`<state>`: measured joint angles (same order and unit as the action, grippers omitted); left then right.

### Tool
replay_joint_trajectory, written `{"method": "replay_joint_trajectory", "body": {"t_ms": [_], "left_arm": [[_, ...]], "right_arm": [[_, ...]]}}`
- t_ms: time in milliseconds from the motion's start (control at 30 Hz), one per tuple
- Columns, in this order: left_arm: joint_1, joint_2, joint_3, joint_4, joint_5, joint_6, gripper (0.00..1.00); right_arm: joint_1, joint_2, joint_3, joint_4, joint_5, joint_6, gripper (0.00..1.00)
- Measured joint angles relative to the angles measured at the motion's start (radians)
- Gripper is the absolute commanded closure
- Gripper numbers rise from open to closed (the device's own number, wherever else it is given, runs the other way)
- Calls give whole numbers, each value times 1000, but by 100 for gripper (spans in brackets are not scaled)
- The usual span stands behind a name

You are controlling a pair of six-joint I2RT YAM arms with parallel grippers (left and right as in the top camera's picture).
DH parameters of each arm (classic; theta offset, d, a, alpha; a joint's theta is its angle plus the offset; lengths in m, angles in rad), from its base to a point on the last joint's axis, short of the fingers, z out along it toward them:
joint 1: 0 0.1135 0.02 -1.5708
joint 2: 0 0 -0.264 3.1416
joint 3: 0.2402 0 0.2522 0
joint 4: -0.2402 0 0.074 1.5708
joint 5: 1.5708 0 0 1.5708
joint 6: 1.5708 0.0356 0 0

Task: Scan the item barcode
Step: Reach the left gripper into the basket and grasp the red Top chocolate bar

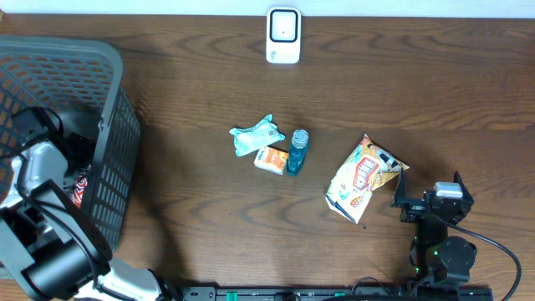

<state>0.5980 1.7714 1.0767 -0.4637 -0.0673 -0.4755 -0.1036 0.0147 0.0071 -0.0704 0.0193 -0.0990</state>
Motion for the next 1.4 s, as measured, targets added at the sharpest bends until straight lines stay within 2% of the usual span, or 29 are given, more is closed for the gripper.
{"method": "replay_joint_trajectory", "body": {"t_ms": [233, 533, 867, 1067, 1133, 1300, 1400], "left_arm": [[0, -100, -12, -28, -10, 33, 2], [0, -97, -61, -73, -11, 134, 2], [1, -109, -160, 59, 15, 196, 0], [0, -104, -170, 107, 15, 218, 75], [0, -103, -171, 109, 15, 222, 92], [2, -103, -159, 87, 2, 234, 92], [2, -105, -134, 7, 0, 237, 93]], "right_arm": [[0, 0, 0, 0, 0, 0, 1], [0, 0, 0, 0, 0, 0, 1], [0, 0, 0, 0, 0, 0, 1], [0, 0, 0, 0, 0, 0, 1], [0, 0, 0, 0, 0, 0, 1], [0, 0, 0, 0, 0, 0, 1], [0, 0, 0, 0, 0, 0, 1]]}}
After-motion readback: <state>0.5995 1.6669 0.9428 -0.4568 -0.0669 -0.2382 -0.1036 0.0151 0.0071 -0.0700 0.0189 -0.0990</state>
